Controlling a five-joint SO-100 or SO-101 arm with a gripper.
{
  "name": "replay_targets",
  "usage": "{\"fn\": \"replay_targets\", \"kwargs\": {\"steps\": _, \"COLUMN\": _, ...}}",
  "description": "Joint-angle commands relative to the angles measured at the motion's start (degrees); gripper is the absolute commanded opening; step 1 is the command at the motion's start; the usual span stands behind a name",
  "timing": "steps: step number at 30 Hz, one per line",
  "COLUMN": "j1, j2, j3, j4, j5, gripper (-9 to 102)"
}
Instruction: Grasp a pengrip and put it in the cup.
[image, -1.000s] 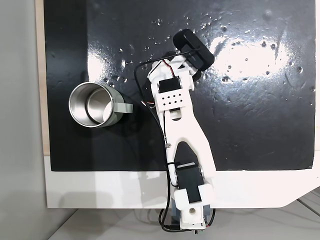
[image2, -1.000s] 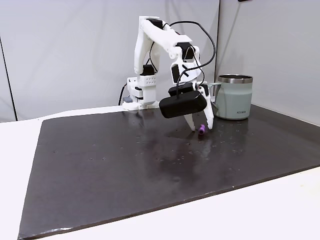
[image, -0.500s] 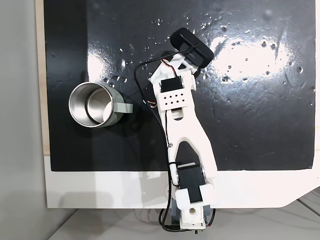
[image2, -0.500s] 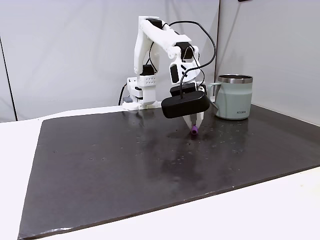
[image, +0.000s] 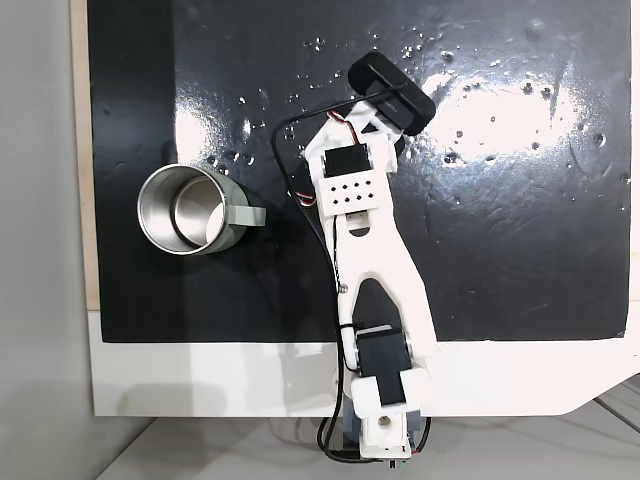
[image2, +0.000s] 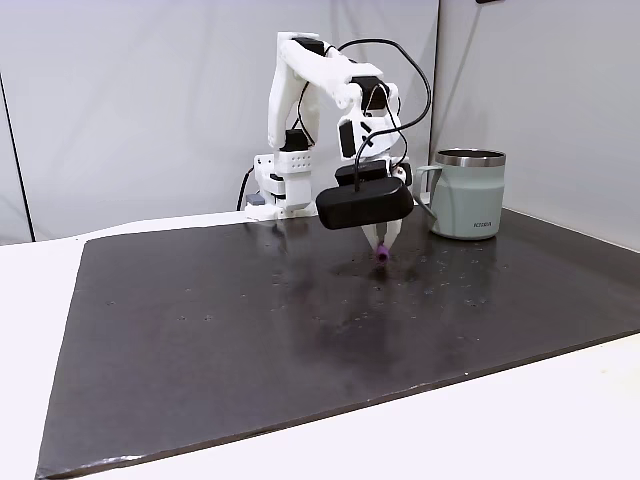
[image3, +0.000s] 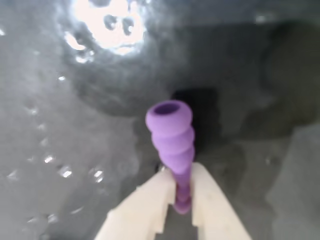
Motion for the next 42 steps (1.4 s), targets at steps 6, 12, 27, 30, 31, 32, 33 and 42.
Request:
{"fn": "replay_targets", "kwargs": {"steps": 6, "j1": -4.0, "j2": 15.6, "j3": -7.1, "j4": 7.6, "j5": 3.6, "gripper": 0}}
{"fn": "replay_targets", "kwargs": {"steps": 12, "j1": -9.8, "j2": 24.2, "j3": -8.5, "j4": 13.0, "j5": 7.5, "gripper": 0}}
{"fn": "replay_targets", "kwargs": {"steps": 27, "j1": -28.9, "j2": 35.8, "j3": -10.5, "j4": 20.7, "j5": 17.0, "gripper": 0}}
{"fn": "replay_targets", "kwargs": {"steps": 30, "j1": -29.6, "j2": 35.5, "j3": -12.3, "j4": 20.3, "j5": 19.1, "gripper": 0}}
{"fn": "replay_targets", "kwargs": {"steps": 31, "j1": -29.7, "j2": 35.4, "j3": -12.6, "j4": 19.5, "j5": 20.2, "gripper": 0}}
{"fn": "replay_targets", "kwargs": {"steps": 32, "j1": -29.7, "j2": 35.3, "j3": -12.7, "j4": 18.5, "j5": 21.5, "gripper": 0}}
{"fn": "replay_targets", "kwargs": {"steps": 33, "j1": -29.7, "j2": 35.2, "j3": -12.7, "j4": 17.1, "j5": 23.2, "gripper": 0}}
{"fn": "replay_targets", "kwargs": {"steps": 42, "j1": -35.2, "j2": 30.1, "j3": -12.9, "j4": 10.8, "j5": 30.8, "gripper": 0}}
